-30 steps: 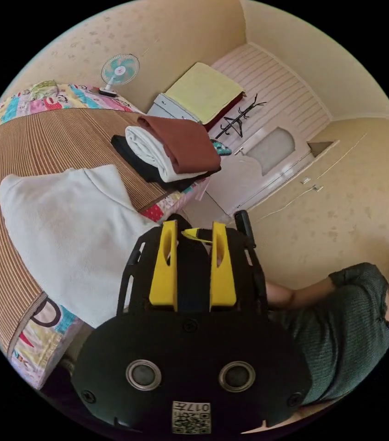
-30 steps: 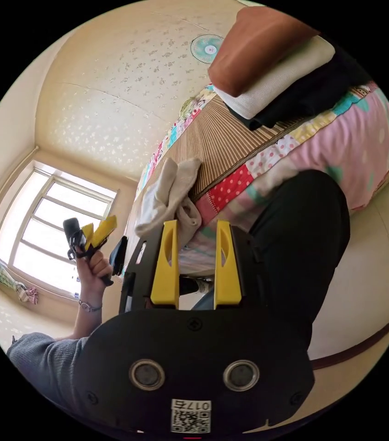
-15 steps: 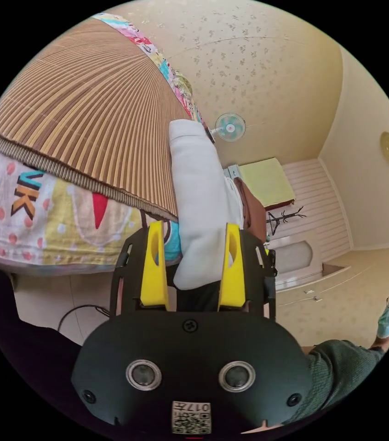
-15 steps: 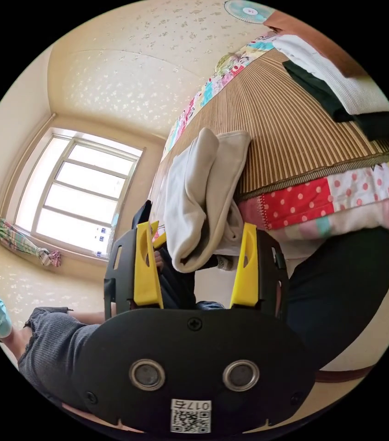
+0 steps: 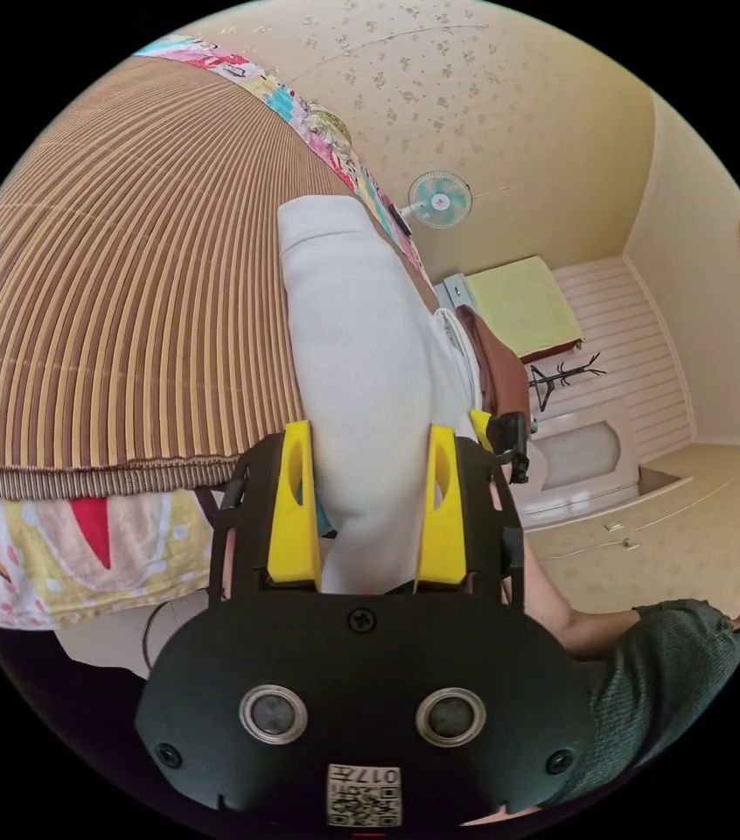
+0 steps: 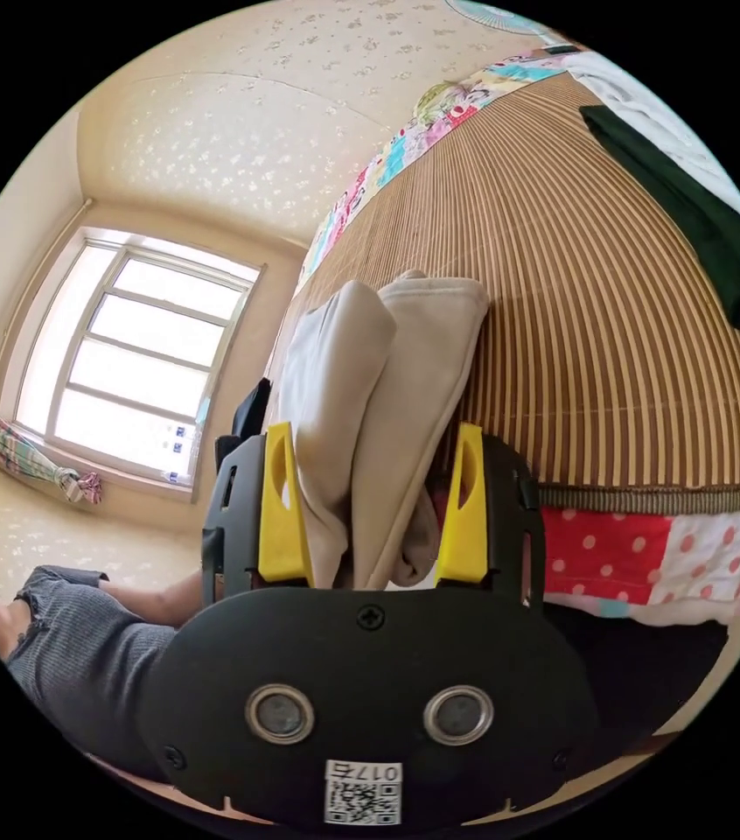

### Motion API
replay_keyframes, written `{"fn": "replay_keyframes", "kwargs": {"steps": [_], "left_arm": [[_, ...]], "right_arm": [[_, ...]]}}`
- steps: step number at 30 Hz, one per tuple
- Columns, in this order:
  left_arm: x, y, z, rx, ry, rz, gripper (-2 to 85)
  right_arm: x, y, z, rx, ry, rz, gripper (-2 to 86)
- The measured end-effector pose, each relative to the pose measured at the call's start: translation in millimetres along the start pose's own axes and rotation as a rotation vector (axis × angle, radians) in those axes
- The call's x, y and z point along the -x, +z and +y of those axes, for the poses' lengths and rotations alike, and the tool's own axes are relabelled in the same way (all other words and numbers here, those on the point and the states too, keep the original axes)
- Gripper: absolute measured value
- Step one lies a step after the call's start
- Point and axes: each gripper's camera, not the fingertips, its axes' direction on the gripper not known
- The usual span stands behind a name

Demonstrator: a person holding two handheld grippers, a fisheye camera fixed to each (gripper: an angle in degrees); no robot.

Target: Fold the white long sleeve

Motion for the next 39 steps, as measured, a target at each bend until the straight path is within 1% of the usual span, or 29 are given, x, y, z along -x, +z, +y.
{"fn": "replay_keyframes", "kwargs": {"steps": [4,5,7,9,10,11,12,14,16,18,20,22,23,24,25,26,27,28,29,30,32,33,34,35,37,38,39], "left_arm": [[16.9,-0.6,-11.8,0.06,-0.021,0.048,17.1],[19.8,-0.4,-14.6,0.08,-0.023,0.064,16.8],[28.5,-0.1,-29.5,0.203,-0.015,0.183,14.6],[21.4,-5.1,-37.3,0.286,0.031,0.269,13.6],[10.6,-12.0,-38.8,0.313,0.074,0.327,13.4],[4.6,-15.5,-38.5,0.325,0.093,0.353,13.3],[-8.6,-21.5,-36.5,0.359,0.131,0.384,13.3],[-29.1,-27.4,-30.9,0.416,0.177,0.383,13.2],[-55.4,-25.5,-22.3,0.46,0.214,0.378,13.2],[-71.1,-11.5,-21.1,0.431,0.214,0.396,13.2],[-90.0,16.9,-30.7,0.386,0.215,0.451,13.2],[-135.5,64.1,-61.2,0.377,0.284,0.528,13.1],[-150.9,74.8,-71.4,0.374,0.313,0.545,13.2],[-184.6,94.6,-93.4,0.371,0.383,0.579,13.3],[-222.1,113.4,-117.7,0.385,0.477,0.615,13.7],[-241.4,122.6,-130.5,0.4,0.533,0.632,13.8],[-276.2,142.3,-155.6,0.444,0.633,0.651,15.3],[-302.0,165.9,-181.3,0.5,0.669,0.637,16.2],[-310.3,178.3,-193.4,0.529,0.66,0.624,16.5],[-318.1,200.3,-213.8,0.57,0.611,0.607,16.9],[-314.8,214.0,-228.1,0.548,0.585,0.633,17.2],[-302.9,214.4,-226.7,0.517,0.577,0.63,17.2],[-283.3,211.1,-216.6,0.494,0.568,0.605,16.8],[-271.2,208.6,-208.7,0.485,0.562,0.588,16.6],[-200.8,192.2,-158.2,0.472,0.494,0.493,16.3],[-179.4,185.7,-141.9,0.473,0.465,0.469,16.2],[-134.6,169.6,-106.6,0.481,0.388,0.421,15.8]], "right_arm": [[-19.7,19.9,-2.3,0.078,0.014,-0.158,20.2],[-27.2,18.9,-1.0,0.071,0.029,-0.181,19.0],[-39.4,14.9,-2.4,0.097,0.049,-0.247,17.7],[-50.0,9.8,-1.7,0.132,0.064,-0.406,16.3],[-53.9,4.9,5.2,0.118,0.062,-0.539,15.8],[-54.0,-0.1,17.2,0.095,0.056,-0.635,15.3],[-52.9,-2.6,24.1,0.085,0.054,-0.669,15.2],[-46.7,-15.7,54.2,0.047,0.038,-0.762,14.9],[-43.8,-32.0,74.8,-0.001,0.026,-0.805,14.7],[-45.8,-51.3,88.7,-0.068,0.025,-0.846,14.4],[-60.4,-87.4,94.9,-0.213,0.039,-0.92,14.1],[-70.7,-128.7,85.4,-0.328,0.015,-0.959,13.9],[-69.3,-165.9,71.3,-0.383,-0.038,-0.945,13.8],[-65.5,-187.6,62.4,-0.403,-0.075,-0.925,13.8],[-51.5,-236.4,42.3,-0.428,-0.159,-0.856,13.8],[-33.4,-286.7,22.7,-0.452,-0.23,-0.767,13.8],[-23.6,-312.2,14.0,-0.47,-0.263,-0.715,13.8],[-5.9,-361.6,-2.4,-0.511,-0.309,-0.601,13.9],[3.6,-407.5,-18.0,-0.557,-0.277,-0.48,13.9],[5.6,-429.9,-24.9,-0.586,-0.23,-0.402,13.8],[4.0,-507.3,-27.9,-0.734,0.026,-0.045,12.7],[3.7,-522.7,-19.5,-0.797,0.093,0.038,11.9],[6.9,-544.0,5.2,-0.925,0.194,0.183,10.3],[13.2,-551.3,34.6,-1.032,0.241,0.269,8.7],[20.4,-537.4,72.5,-1.111,0.215,0.343,6.0],[18.8,-514.5,92.9,-1.106,0.199,0.378,4.3],[15.9,-499.7,101.9,-1.089,0.196,0.394,3.5]]}}
